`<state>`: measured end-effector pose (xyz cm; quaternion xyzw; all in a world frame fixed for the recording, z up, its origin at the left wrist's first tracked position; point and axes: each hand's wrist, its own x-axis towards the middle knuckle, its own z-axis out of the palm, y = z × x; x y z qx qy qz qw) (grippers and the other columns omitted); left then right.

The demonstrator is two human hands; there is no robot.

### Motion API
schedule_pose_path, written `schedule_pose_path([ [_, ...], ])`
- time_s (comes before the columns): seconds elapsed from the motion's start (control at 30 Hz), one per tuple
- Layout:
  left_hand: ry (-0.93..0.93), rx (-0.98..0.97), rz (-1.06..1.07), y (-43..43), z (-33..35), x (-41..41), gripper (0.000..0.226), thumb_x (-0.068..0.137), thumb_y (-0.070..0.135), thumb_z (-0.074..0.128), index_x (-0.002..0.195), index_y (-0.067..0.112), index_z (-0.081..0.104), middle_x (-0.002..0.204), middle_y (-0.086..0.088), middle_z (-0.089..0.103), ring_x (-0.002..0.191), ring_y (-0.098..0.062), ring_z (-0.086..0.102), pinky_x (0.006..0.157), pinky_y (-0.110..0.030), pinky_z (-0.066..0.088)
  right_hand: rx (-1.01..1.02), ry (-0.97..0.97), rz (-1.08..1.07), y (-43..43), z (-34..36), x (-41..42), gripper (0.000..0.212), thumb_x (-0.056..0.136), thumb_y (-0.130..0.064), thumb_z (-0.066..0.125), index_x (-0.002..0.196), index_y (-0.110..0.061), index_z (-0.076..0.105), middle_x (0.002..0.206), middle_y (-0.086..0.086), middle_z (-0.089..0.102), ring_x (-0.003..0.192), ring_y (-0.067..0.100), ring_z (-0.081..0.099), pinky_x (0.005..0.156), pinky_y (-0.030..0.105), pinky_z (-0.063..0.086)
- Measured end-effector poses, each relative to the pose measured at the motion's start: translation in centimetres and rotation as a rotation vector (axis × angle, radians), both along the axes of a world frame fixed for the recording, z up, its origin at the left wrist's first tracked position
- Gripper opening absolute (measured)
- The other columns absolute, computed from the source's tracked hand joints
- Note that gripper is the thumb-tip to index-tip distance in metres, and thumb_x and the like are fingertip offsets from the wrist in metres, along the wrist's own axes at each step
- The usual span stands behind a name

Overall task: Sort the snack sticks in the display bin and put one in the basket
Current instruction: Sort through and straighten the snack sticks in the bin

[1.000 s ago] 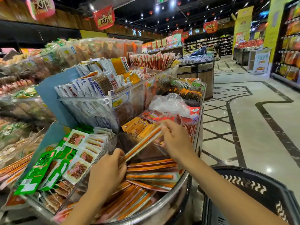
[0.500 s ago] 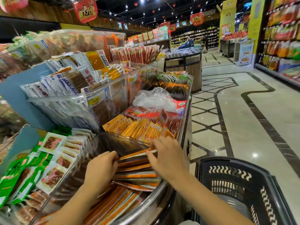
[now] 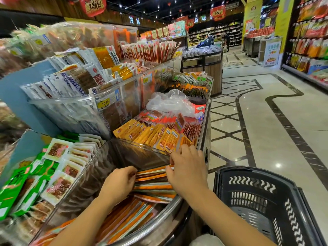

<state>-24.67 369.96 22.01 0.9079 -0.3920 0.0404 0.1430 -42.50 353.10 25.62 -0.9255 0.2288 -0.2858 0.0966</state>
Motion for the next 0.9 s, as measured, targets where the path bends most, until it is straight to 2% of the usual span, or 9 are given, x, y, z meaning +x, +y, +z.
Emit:
schedule_pose_path([
  [0.1, 0.005, 0.036, -0.017, 0.5, 1.1, -0.8, 0.036, 0.097, 0.030, 0.058, 0.133, 0.032, 0.060, 0.127, 0.014, 0.067, 0.115, -0.007, 0.062, 0.099, -0.032, 0.052, -0.041, 0.005, -0.015, 0.1, 0.1, -0.1, 0.026, 0.092, -0.047, 0.057, 0.100, -0.024, 0.065, 0.100, -0.002, 0.055, 0.099, 0.021, 0.050, 0.090, 0.040, 0.043],
  [0.2, -0.050, -0.078, -0.025, 2.0, 3.6, -1.4, 0.036, 0.095, 0.027, 0.063, 0.131, 0.029, 0.063, 0.128, 0.012, 0.067, 0.118, -0.008, 0.061, 0.102, -0.032, 0.050, -0.102, -0.041, 0.001, 0.2, 0.3, -0.1, 0.021, 0.086, -0.042, 0.067, 0.094, -0.022, 0.068, 0.091, 0.000, 0.059, 0.089, 0.023, 0.055, 0.079, 0.041, 0.047],
  [0.33, -0.264, -0.284, -0.023, 6.6, 7.5, -1.5, 0.025, 0.089, 0.011, 0.070, 0.113, 0.018, 0.070, 0.112, 0.000, 0.071, 0.105, -0.021, 0.064, 0.090, -0.039, 0.052, -0.113, -0.110, 0.161, 1.7, 1.1, 0.2, 0.011, 0.086, -0.030, 0.071, 0.091, -0.022, 0.068, 0.092, -0.002, 0.062, 0.093, 0.021, 0.057, 0.081, 0.039, 0.047],
  [0.4, -0.349, -0.351, 0.012, 9.4, 8.4, -1.0, 0.021, 0.089, 0.012, 0.068, 0.109, 0.018, 0.070, 0.109, 0.000, 0.071, 0.098, -0.022, 0.063, 0.086, -0.039, 0.052, -0.076, -0.087, 0.279, 3.3, 2.0, 1.2, 0.008, 0.090, -0.029, 0.066, 0.094, -0.023, 0.069, 0.096, -0.005, 0.063, 0.097, 0.019, 0.055, 0.087, 0.038, 0.044],
  [0.47, -0.359, -0.364, 0.059, 11.6, 8.2, -0.4, 0.020, 0.088, 0.016, 0.064, 0.107, 0.018, 0.068, 0.108, -0.001, 0.070, 0.093, -0.021, 0.061, 0.086, -0.036, 0.047, -0.034, -0.013, 0.392, 5.3, 2.6, 2.6, 0.013, 0.094, -0.031, 0.061, 0.101, -0.024, 0.070, 0.100, -0.006, 0.065, 0.100, 0.018, 0.054, 0.093, 0.037, 0.042],
  [0.57, -0.285, -0.288, 0.111, 13.9, 6.6, 0.3, 0.031, 0.089, 0.033, 0.059, 0.114, 0.016, 0.066, 0.115, -0.004, 0.068, 0.107, -0.025, 0.060, 0.094, -0.036, 0.044, 0.013, 0.166, 0.548, 8.5, 2.7, 5.0, 0.022, 0.099, -0.033, 0.054, 0.112, -0.026, 0.070, 0.110, -0.004, 0.067, 0.107, 0.020, 0.057, 0.094, 0.038, 0.044],
  [0.67, -0.146, -0.297, 0.130, 14.7, 5.2, 0.4, 0.048, 0.093, 0.050, 0.046, 0.121, 0.016, 0.064, 0.124, -0.002, 0.064, 0.117, -0.020, 0.055, 0.101, -0.035, 0.041, 0.050, 0.398, 0.703, 11.2, 2.0, 7.5, 0.025, 0.100, -0.028, 0.054, 0.119, -0.027, 0.069, 0.120, -0.002, 0.069, 0.114, 0.022, 0.061, 0.096, 0.042, 0.051],
  [0.77, -0.122, -0.336, 0.145, 14.7, 4.8, 0.7, 0.039, 0.099, 0.041, 0.052, 0.126, 0.016, 0.065, 0.135, -0.001, 0.061, 0.128, -0.020, 0.051, 0.108, -0.035, 0.036, 0.064, 0.527, 0.815, 13.4, 1.4, 9.3, 0.036, 0.097, -0.018, 0.053, 0.130, -0.028, 0.064, 0.130, -0.003, 0.067, 0.120, 0.021, 0.060, 0.101, 0.045, 0.052],
  [0.9, -0.135, -0.343, 0.147, 14.8, 4.4, 1.0, 0.033, 0.101, 0.033, 0.056, 0.129, 0.018, 0.064, 0.139, 0.001, 0.057, 0.131, -0.017, 0.048, 0.111, -0.037, 0.036, 0.015, 0.546, 0.903, 15.0, -0.4, 10.2, 0.039, 0.096, -0.016, 0.054, 0.132, -0.031, 0.061, 0.129, -0.002, 0.067, 0.118, 0.023, 0.060, 0.096, 0.042, 0.051],
])
